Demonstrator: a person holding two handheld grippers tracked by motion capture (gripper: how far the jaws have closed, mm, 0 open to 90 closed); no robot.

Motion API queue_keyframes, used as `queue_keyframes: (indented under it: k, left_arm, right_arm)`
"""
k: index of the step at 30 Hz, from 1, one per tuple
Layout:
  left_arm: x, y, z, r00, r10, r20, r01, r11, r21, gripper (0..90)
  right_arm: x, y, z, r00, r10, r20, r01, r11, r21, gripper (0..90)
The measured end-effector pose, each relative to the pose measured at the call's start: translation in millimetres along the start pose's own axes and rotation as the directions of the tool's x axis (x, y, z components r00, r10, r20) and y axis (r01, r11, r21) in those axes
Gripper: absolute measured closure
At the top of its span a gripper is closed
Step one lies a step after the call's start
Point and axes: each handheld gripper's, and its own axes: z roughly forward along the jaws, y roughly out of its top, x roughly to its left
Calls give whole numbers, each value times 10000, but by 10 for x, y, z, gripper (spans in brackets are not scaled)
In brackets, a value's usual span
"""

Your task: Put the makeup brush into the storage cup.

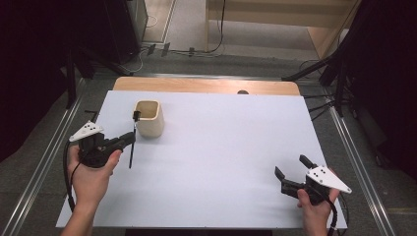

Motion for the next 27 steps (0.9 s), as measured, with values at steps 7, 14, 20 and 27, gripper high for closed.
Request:
queue_keyframes:
  k: [7, 14, 20, 27]
  left_arm:
    - [11, 31, 9, 9993, 70, 357, -62, 9998, -214, 870]
    - [37, 61, -8, 9987, 22, 502, 17, 9970, -776, 869]
    - [54, 80, -18, 9982, 175, 580, -95, 9906, -1361, 869]
    - [58, 83, -11, 9978, 464, 478, -351, 9763, -2137, 869]
  right_arm:
    - [0, -4, 6, 10000, 21, -10, -21, 10000, 13, 72]
    - [-2, -5, 6, 10000, 9, -16, -9, 10000, 9, 72]
    - [-2, -8, 11, 10000, 42, -3, -42, 10000, 46, 72]
    - [-6, -12, 15, 10000, 47, -19, -47, 10000, 50, 72]
